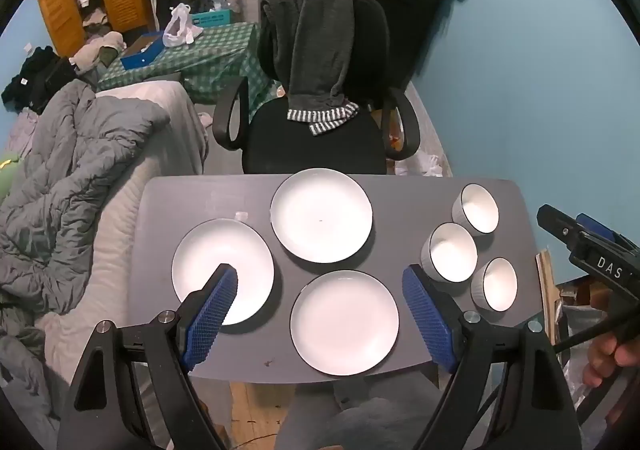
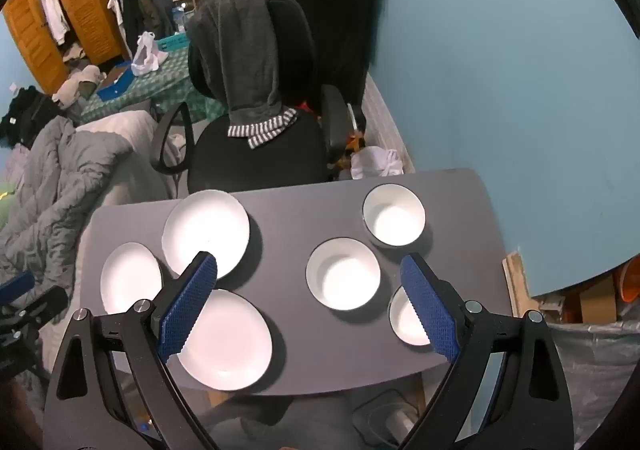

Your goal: Organize plates and bowls

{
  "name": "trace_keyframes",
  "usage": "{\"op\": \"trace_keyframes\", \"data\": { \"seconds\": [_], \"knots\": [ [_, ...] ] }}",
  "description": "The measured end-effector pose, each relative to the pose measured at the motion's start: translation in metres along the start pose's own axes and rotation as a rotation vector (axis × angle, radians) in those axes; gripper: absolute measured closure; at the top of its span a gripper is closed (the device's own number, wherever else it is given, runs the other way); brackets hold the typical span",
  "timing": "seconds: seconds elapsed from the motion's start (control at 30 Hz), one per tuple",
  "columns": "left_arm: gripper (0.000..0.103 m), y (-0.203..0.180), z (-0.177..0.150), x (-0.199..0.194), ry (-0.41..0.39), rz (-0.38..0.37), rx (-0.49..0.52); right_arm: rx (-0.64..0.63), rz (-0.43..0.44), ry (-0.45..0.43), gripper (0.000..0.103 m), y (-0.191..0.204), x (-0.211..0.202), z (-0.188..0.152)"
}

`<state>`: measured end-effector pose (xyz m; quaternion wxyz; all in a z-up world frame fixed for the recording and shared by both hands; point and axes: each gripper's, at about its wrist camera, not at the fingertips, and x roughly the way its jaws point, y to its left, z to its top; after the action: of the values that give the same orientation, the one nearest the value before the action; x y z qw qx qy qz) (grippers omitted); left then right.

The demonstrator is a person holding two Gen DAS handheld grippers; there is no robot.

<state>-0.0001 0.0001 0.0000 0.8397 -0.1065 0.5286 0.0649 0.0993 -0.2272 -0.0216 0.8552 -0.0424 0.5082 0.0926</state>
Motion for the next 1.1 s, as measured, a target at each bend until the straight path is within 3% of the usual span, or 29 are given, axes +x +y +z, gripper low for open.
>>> {"op": "trace_keyframes", "data": {
  "seconds": [0.47, 0.53, 1.1],
  "knots": [
    [0.017, -0.019, -0.003, 0.007, -0.011, -0.021, 0.03, 0.003, 0.009, 0.004, 0.012, -0.004, 0.002, 0.001],
    [0.017, -0.001, 0.003, 0.0, -0.013, -0.045, 0.01, 0.006, 0.009, 0.007, 0.012, -0.003, 0.003, 0.001],
    [0.017, 0.007, 0.003, -0.002, -0.004, -0.078, -0.004, 0.007, 0.007, 0.008, 0.012, -0.001, 0.003, 0.001]
  ]
}}
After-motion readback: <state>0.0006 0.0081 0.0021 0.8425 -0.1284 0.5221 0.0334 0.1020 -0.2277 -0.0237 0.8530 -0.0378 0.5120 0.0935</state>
